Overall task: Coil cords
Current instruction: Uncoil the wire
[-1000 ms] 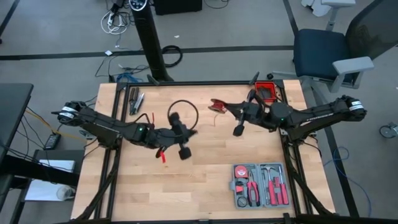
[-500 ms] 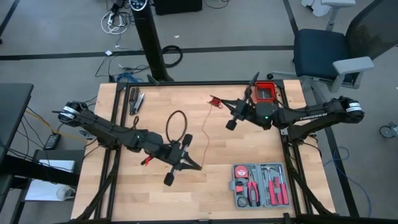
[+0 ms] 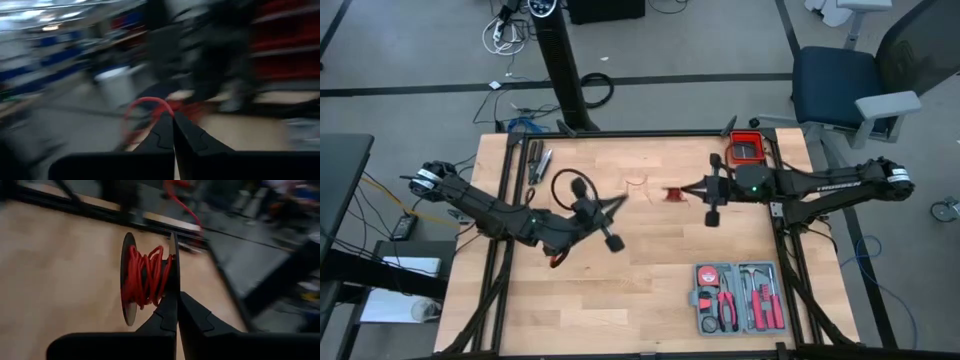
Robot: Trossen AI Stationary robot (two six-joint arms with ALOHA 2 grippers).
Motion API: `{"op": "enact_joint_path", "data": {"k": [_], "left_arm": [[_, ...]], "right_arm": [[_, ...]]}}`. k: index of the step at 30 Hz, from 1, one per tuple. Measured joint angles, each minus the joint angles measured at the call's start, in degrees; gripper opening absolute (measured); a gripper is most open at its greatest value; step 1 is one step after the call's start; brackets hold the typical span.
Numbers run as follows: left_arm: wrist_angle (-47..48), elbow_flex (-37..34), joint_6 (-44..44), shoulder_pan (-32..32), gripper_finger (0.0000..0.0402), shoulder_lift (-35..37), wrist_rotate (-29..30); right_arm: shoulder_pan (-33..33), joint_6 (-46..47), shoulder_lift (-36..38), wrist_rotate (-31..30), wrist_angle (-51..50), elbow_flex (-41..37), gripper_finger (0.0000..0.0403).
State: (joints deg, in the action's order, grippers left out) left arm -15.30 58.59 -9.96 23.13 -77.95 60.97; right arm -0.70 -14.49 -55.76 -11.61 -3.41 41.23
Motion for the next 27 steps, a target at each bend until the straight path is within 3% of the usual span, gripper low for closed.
{"op": "enact_joint_path", "data": {"k": [4,8,12,17,20,23,27], "left_arm": [[5.33,0.00,0.03,-0.25,0.0000,0.00,7.07],[8.66,0.00,-0.31,-0.60,0.0000,0.00,4.11],[10.48,0.00,-0.36,-1.13,0.0000,0.00,-10.74],[10.27,0.00,0.48,-1.32,0.0000,-0.03,-39.56],[7.21,0.00,2.77,-1.19,0.0000,-0.04,-53.70],[2.83,0.00,3.01,-0.18,0.0000,-0.04,-61.21],[-1.51,0.00,0.36,1.82,0.0000,-0.04,-62.76]], "right_arm": [[-0.01,3.49,2.64,6.55,1.67,0.00,0.0001],[-0.01,7.90,4.82,7.12,8.94,0.00,0.0002],[-0.42,10.43,5.61,1.45,14.16,0.02,0.0001],[-1.08,9.74,5.07,-14.01,14.33,0.02,0.0001],[-0.60,7.81,4.18,-19.28,14.06,0.02,0.0001],[0.59,5.70,3.29,-21.64,13.76,0.02,0.0001],[2.79,3.74,2.11,-21.80,10.50,0.02,0.0001]]}}
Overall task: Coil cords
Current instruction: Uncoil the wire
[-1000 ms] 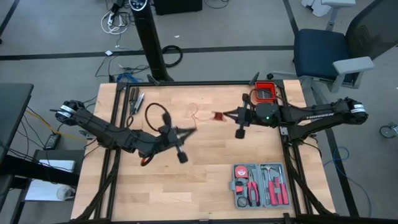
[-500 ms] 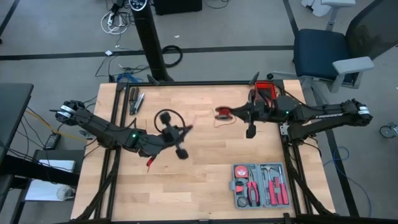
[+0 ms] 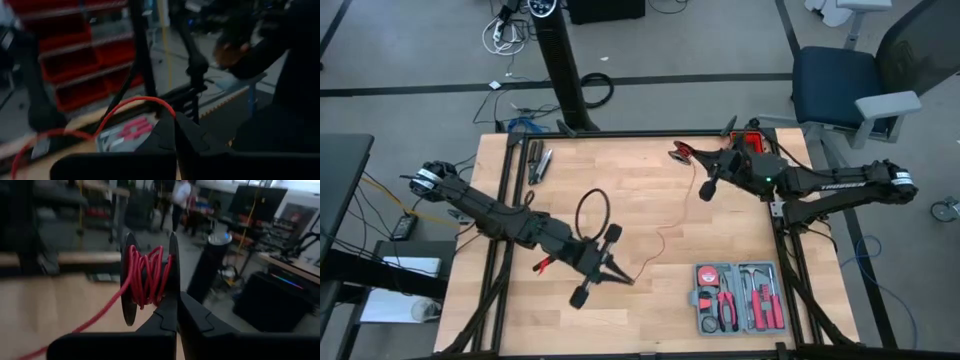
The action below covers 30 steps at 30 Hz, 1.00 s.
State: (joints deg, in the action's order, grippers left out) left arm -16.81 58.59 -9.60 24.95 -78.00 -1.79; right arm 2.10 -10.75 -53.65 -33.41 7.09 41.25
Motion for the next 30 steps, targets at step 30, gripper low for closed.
{"op": "enact_joint_path", "data": {"k": [30], "left_arm": [[0.88,0.00,-23.60,1.19,0.0000,0.47,64.98]], "right_arm": [[4.27,9.28,11.91,45.78,-37.92,0.00,0.0001]]}}
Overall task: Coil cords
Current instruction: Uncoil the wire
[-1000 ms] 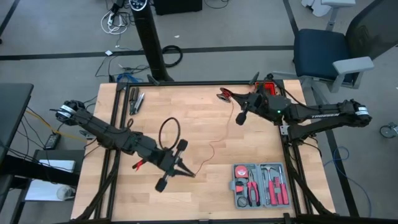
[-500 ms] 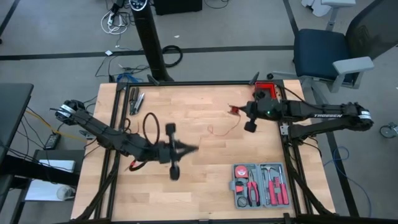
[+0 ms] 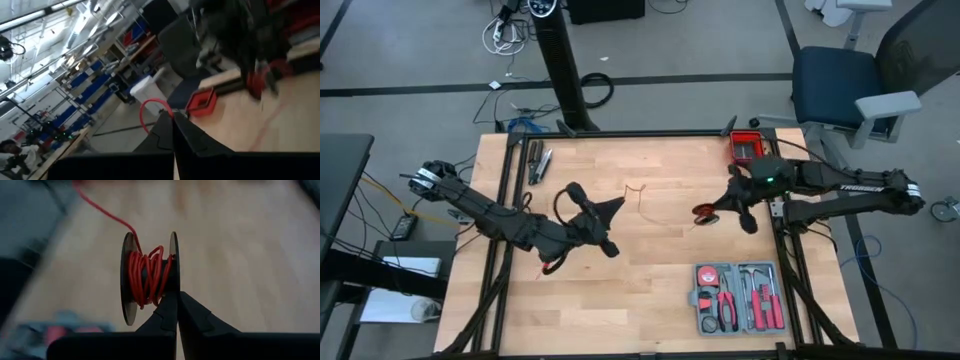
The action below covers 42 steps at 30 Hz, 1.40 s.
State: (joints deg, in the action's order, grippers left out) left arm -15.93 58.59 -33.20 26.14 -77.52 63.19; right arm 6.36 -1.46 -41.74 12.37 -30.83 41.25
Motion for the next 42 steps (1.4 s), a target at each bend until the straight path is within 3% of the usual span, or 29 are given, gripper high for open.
{"op": "enact_joint_path", "data": {"k": [4,9,13,20,23,29,36,42], "left_arm": [[6.76,0.00,7.26,-0.77,0.0000,-0.01,-1.20],[13.52,0.00,17.10,-1.64,0.0000,-0.01,-9.10],[14.64,0.00,23.07,-2.18,0.0000,-0.04,-20.36],[13.43,0.00,30.49,-1.76,0.0000,-0.04,-39.22],[11.33,0.00,30.90,-1.20,0.0000,-0.04,-44.85],[4.22,0.00,25.86,0.18,0.0000,-0.04,-52.17],[-6.24,0.00,15.91,1.02,0.0000,-0.04,-52.53],[-10.54,0.00,9.10,0.97,0.0000,-0.04,-37.72]], "right_arm": [[-0.72,-1.52,4.89,6.51,10.02,0.00,0.0001],[-0.74,-0.91,9.99,6.06,23.54,0.00,0.0001],[-0.74,1.12,11.06,-6.51,30.52,0.09,0.0001],[-0.66,-3.35,6.59,-34.55,30.00,0.09,0.0001],[-0.07,-6.11,2.71,-39.70,30.87,0.04,0.0001],[2.66,-9.20,-6.13,-43.84,30.58,0.02,0.0001],[4.28,-9.30,-14.85,-43.76,23.78,-0.01,0.0001],[4.27,-9.05,-16.06,-37.99,10.89,-0.02,0.0001]]}}
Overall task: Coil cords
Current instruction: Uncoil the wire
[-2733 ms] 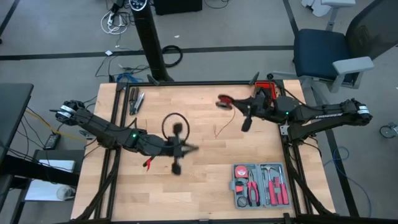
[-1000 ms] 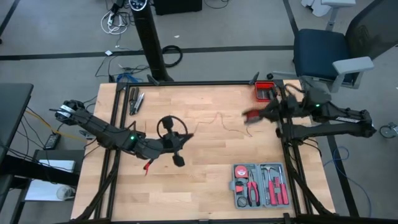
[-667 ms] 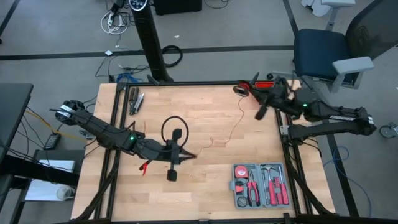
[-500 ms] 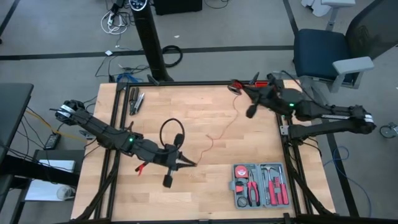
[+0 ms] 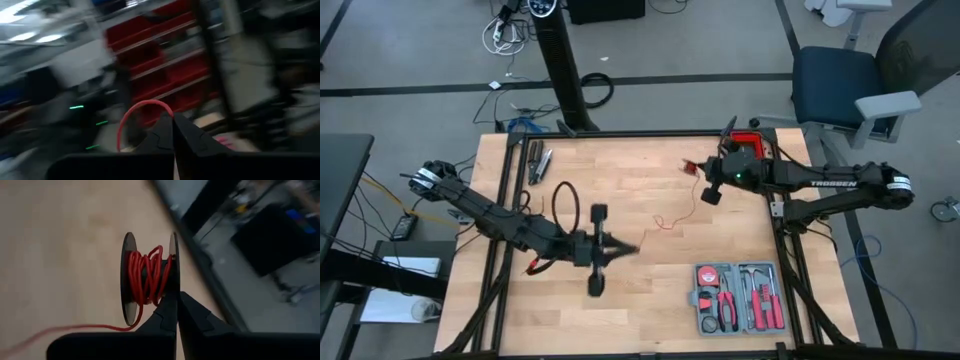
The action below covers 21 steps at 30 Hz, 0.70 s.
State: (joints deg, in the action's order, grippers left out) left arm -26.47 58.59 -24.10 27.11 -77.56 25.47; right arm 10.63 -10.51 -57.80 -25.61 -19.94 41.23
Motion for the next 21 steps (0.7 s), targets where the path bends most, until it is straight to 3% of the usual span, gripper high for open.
{"op": "enact_joint_path", "data": {"k": [7,11,17,21], "left_arm": [[-4.09,0.00,-4.48,-0.16,0.0000,0.00,17.29],[-6.82,0.00,-7.19,-0.15,0.0000,0.00,23.07],[-8.17,0.00,-8.65,-0.15,0.0000,0.00,29.90],[-8.35,0.00,-9.07,-0.15,0.0000,0.02,37.25]], "right_arm": [[0.00,4.64,4.36,7.72,-17.13,0.00,0.0001],[0.00,9.08,6.41,6.77,-25.74,0.00,0.0001],[0.02,13.37,6.86,4.86,-30.67,0.56,0.0001],[0.00,14.42,6.40,8.04,-31.98,0.98,0.0001]]}}
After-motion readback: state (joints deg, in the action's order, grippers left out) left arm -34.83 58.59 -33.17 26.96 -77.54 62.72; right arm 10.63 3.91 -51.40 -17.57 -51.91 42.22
